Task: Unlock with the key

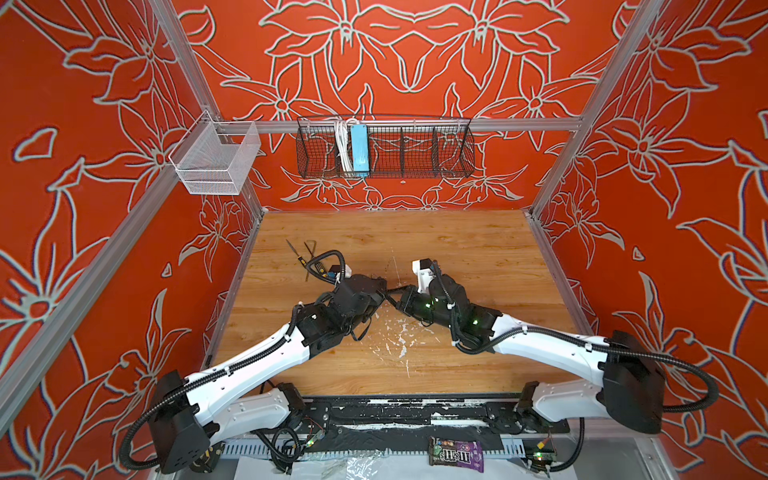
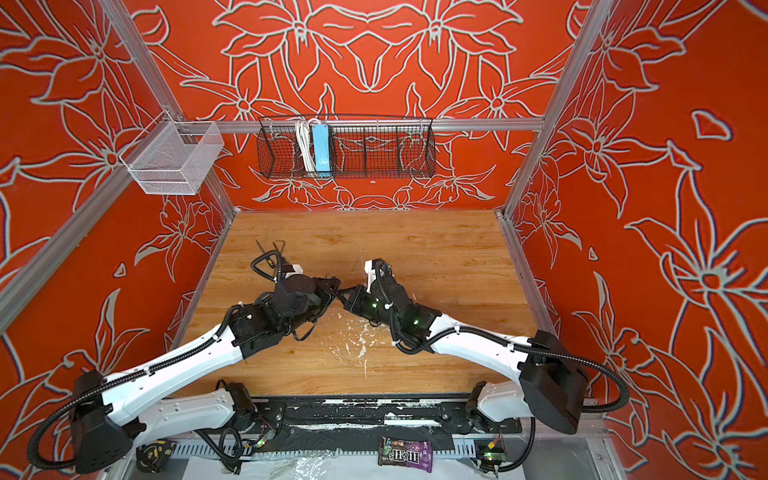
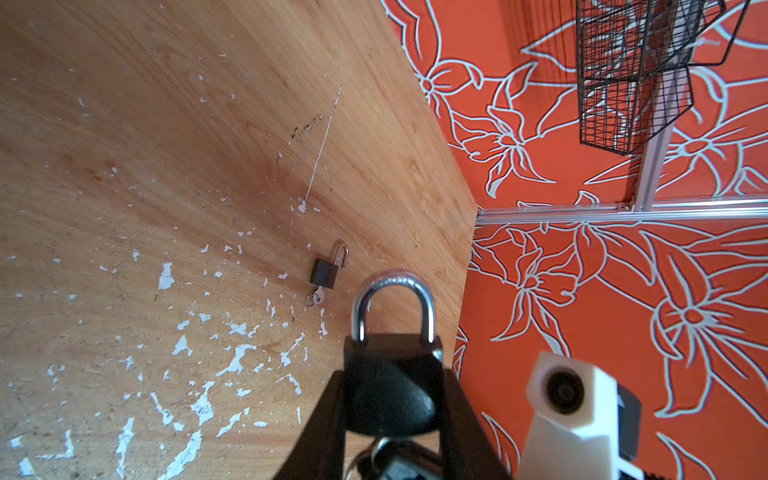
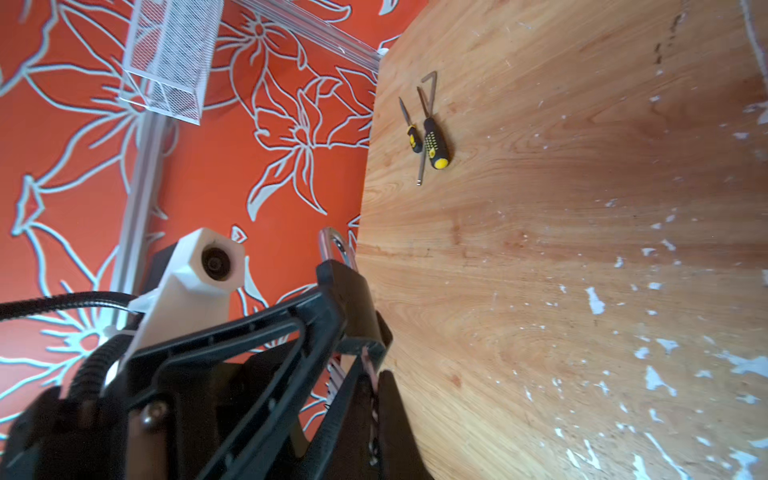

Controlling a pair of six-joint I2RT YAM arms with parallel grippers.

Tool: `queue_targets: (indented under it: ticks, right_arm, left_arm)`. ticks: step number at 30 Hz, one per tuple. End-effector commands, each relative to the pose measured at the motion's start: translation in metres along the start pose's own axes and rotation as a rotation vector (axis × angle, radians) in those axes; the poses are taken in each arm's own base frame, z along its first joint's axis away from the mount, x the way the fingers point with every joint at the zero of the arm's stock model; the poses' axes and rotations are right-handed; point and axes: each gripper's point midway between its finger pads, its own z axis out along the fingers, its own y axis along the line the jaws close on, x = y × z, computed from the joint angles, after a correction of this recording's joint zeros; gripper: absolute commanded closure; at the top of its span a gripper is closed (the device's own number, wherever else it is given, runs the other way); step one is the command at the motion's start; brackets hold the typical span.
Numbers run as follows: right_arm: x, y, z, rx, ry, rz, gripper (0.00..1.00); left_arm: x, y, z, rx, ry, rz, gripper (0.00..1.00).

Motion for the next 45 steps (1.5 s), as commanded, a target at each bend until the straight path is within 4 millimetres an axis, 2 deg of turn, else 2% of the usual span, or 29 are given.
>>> queue_targets:
  ticks: [1, 8, 12, 18, 20, 21, 22, 24, 28, 33, 37, 40, 42, 45]
  right_arm:
    - [-0.001, 0.061, -0.007, -0.239, -0.002, 0.055, 1.00]
    - [0.000, 0.061, -0.008, -0.233, -0.008, 0.071, 1.00]
    - [0.000, 0.059, -0.009, -0.186, -0.007, -0.017, 1.00]
    - [-0.003, 0.034, -0.014, -0.069, -0.035, -0.140, 1.00]
    - [-0.005, 0.028, -0.017, -0.029, -0.042, -0.201, 0.92]
    - [-0.007, 0.025, -0.020, -0.008, -0.052, -0.228, 0.85]
    - [-0.009, 0.024, -0.023, 0.002, -0.062, -0.261, 0.77]
    - [-0.011, 0.020, -0.031, 0.046, -0.063, -0.322, 0.67]
    - [-0.012, 0.018, -0.052, 0.117, -0.033, -0.460, 0.60]
    - [-0.015, 0.019, -0.077, 0.144, 0.060, -0.526, 0.51]
    - [-0.010, 0.020, -0.083, 0.196, 0.202, -0.587, 0.50]
    - [-0.007, 0.031, -0.079, 0.181, 0.271, -0.634, 0.48]
    - [-0.013, 0.030, -0.076, 0.221, 0.278, -0.643, 0.47]
    - [-0.020, 0.030, -0.064, 0.242, 0.299, -0.615, 0.46]
  left_arm:
    - [0.058, -0.042, -0.021, 0.195, 0.274, -0.018, 1.00]
    - [0.053, -0.050, -0.027, 0.220, 0.257, -0.004, 1.00]
    - [0.045, -0.055, -0.033, 0.210, 0.222, 0.049, 1.00]
    - [0.017, -0.049, -0.042, 0.124, 0.095, 0.191, 1.00]
    - [0.006, -0.047, -0.046, 0.109, 0.045, 0.247, 1.00]
    - [0.002, -0.045, -0.046, 0.092, 0.026, 0.286, 1.00]
    - [-0.007, -0.046, -0.054, 0.097, 0.000, 0.316, 1.00]
    - [-0.020, -0.043, -0.061, 0.078, -0.045, 0.390, 1.00]
    - [-0.039, -0.027, -0.068, 0.034, -0.119, 0.577, 1.00]
    - [-0.035, -0.003, -0.064, 0.021, -0.112, 0.823, 1.00]
    - [-0.013, 0.009, -0.046, 0.105, -0.073, 0.986, 1.00]
    - [0.003, 0.011, -0.037, 0.180, -0.040, 1.073, 1.00]
    - [0.016, 0.008, -0.035, 0.262, -0.023, 1.128, 1.00]
    - [0.022, 0.006, -0.030, 0.303, -0.022, 1.172, 1.00]
